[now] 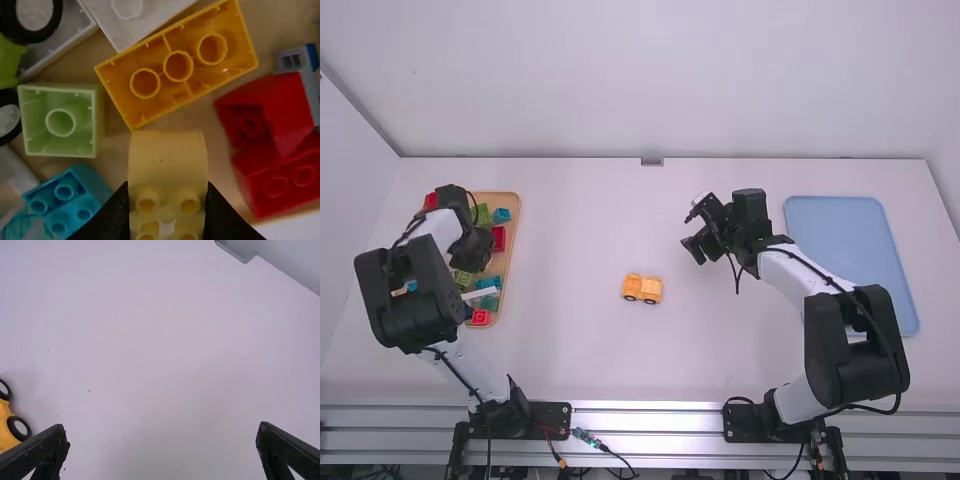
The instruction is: Assemble lego blocks to make yellow taxi
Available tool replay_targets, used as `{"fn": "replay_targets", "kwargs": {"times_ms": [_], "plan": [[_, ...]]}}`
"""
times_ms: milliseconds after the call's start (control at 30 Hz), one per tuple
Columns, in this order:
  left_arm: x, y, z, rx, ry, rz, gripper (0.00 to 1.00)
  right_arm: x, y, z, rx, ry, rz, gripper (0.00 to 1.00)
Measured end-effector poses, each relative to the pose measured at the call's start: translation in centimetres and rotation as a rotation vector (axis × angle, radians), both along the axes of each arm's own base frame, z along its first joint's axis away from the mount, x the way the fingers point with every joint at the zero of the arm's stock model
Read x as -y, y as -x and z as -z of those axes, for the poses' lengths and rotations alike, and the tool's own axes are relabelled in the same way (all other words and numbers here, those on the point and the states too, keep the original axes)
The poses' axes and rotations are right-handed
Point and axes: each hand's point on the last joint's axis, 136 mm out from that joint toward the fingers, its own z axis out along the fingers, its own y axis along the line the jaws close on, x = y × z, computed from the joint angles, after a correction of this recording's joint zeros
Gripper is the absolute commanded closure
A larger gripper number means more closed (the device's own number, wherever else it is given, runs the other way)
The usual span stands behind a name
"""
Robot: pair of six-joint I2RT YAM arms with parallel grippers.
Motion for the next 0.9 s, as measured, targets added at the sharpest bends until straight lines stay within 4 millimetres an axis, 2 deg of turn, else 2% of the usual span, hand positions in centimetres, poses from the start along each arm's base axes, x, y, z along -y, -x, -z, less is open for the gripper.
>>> {"fn": "replay_targets", "kwargs": {"times_ms": [233,333,400,500,667,733,767,800,900], "plan": [[1.1,1.3,-2.2,-0.072,0.072,-0.152,0.98,0.0,-0.1,-0.1,0.008,-0.001,0.000,0.01],[1.5,0.8,-2.9,-0.065,0.070,-0.173,0.98,-0.1,-0.4,-0.3,0.019,-0.006,0.002,0.01],[2.4,-0.1,-3.2,-0.054,0.050,-0.152,0.98,-0.1,-0.4,-0.4,0.020,-0.006,0.002,0.01],[4.9,-0.6,-3.3,-0.073,0.025,-0.126,0.98,-0.1,-0.4,-0.4,0.019,-0.006,0.002,0.01],[11.1,-2.0,-3.1,-0.066,-0.006,-0.044,0.98,-0.1,-0.3,-0.3,0.018,-0.006,0.003,0.01],[13.7,-1.6,-2.9,-0.075,-0.008,-0.019,0.98,-0.1,-0.4,-0.3,0.019,-0.006,0.002,0.01],[15.7,-0.8,-2.8,-0.094,-0.010,-0.011,0.98,-0.1,-0.4,-0.4,0.020,-0.006,0.002,0.01],[16.2,-0.5,-2.8,-0.097,-0.012,-0.006,0.98,-0.1,-0.4,-0.4,0.020,-0.006,0.001,0.01],[19.6,0.3,-2.9,-0.094,-0.025,0.000,0.98,-0.1,-0.4,-0.4,0.020,-0.006,0.002,0.01]]}}
